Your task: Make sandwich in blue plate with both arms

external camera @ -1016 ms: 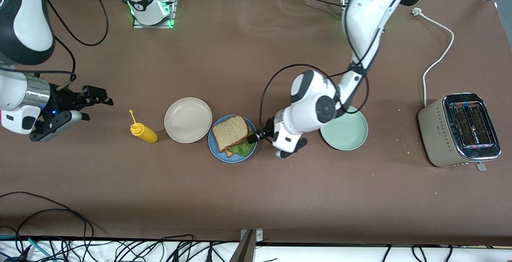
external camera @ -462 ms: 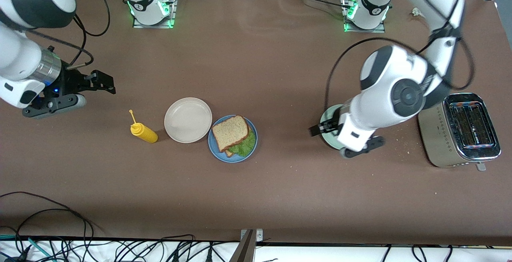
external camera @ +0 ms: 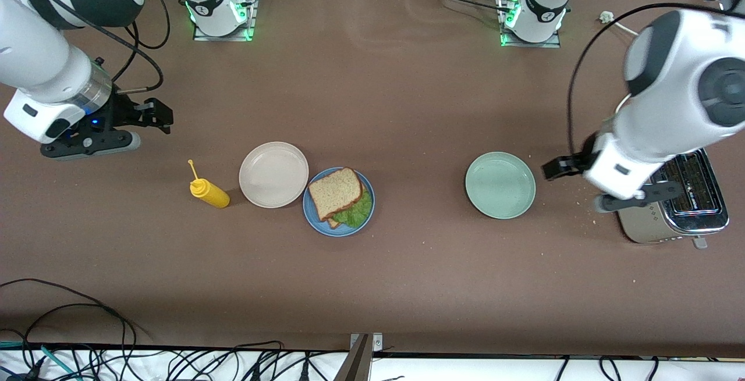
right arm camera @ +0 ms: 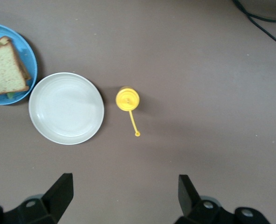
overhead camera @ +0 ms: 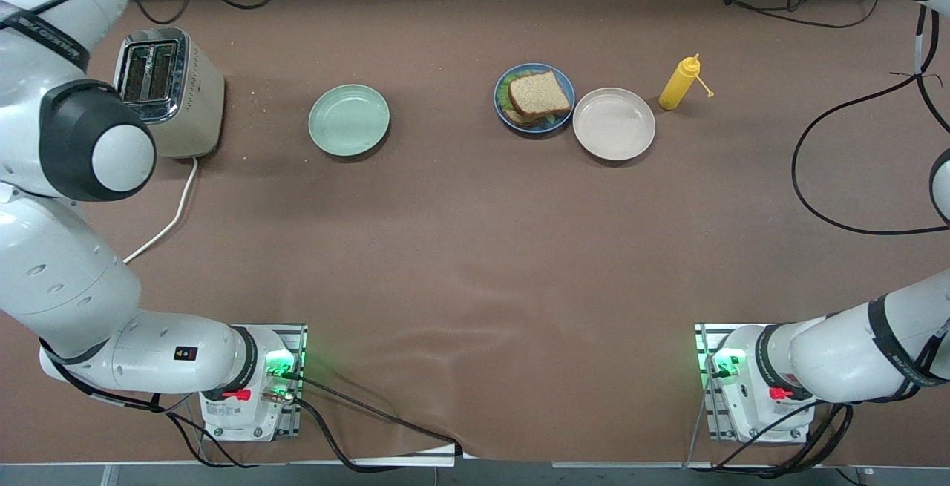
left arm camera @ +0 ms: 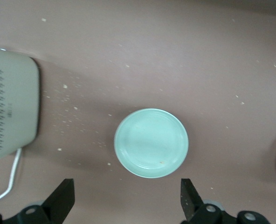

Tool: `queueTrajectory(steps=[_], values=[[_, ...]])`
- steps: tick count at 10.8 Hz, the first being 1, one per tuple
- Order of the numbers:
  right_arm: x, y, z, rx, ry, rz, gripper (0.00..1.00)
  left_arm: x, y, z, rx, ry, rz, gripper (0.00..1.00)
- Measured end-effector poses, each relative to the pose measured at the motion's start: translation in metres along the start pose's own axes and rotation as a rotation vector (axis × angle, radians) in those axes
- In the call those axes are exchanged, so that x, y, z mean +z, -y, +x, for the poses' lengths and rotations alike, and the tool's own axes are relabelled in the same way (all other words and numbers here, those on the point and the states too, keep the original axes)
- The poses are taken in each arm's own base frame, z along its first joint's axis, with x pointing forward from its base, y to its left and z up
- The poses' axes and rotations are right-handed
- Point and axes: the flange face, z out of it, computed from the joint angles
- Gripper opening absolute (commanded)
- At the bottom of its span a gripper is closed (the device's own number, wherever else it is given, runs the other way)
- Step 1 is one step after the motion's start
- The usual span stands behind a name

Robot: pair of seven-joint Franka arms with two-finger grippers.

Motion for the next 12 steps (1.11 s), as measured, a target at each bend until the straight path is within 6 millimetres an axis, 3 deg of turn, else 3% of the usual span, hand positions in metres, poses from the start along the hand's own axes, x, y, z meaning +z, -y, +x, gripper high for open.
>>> queueTrajectory(steps=[2, 5, 8, 12], values=[[0.004, -0.030, 0.000, 0.046, 0.002, -0.001, 1.00, -0.007, 0.039, 0.011, -0.032, 0.000, -0.004, 1.00], [-0.010, -0.062, 0.003, 0.108, -0.063, 0.016, 1.00, -0.009, 0.042, 0.010, 0.015, 0.001, -0.005, 0.96], [-0.035, -0.068, 0.003, 0.132, -0.102, 0.056, 1.00, -0.032, 0.055, -0.007, 0.021, 0.015, -0.050, 0.99], [-0.034, -0.070, 0.002, 0.138, -0.098, 0.057, 1.00, -0.039, 0.074, -0.026, 0.031, 0.021, -0.040, 1.00]])
